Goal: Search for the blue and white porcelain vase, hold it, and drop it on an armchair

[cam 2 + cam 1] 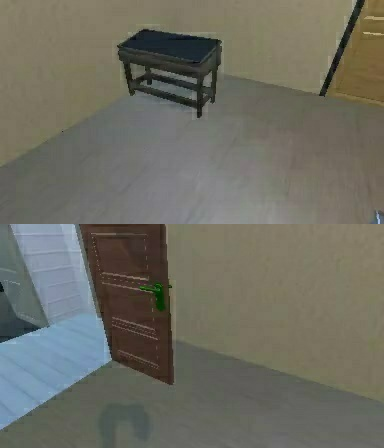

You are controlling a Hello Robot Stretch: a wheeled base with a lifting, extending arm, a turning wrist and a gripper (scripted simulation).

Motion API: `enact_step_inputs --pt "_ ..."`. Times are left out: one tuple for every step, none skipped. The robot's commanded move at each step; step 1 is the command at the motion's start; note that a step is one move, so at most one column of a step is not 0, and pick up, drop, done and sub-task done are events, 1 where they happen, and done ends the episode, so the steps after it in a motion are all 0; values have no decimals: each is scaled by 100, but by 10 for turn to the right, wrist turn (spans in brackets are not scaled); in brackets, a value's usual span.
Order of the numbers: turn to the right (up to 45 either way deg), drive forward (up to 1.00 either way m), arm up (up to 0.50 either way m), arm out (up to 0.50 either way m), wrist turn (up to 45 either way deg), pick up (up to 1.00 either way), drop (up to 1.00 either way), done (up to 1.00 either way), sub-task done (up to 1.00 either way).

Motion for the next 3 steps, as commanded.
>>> enact_step_inputs --pt "300 0 0 0 0 0 0 0 0" --pt "0 15 0 0 0 0 0 0 0" --pt "-450 0 0 0 0 0 0 0 0"
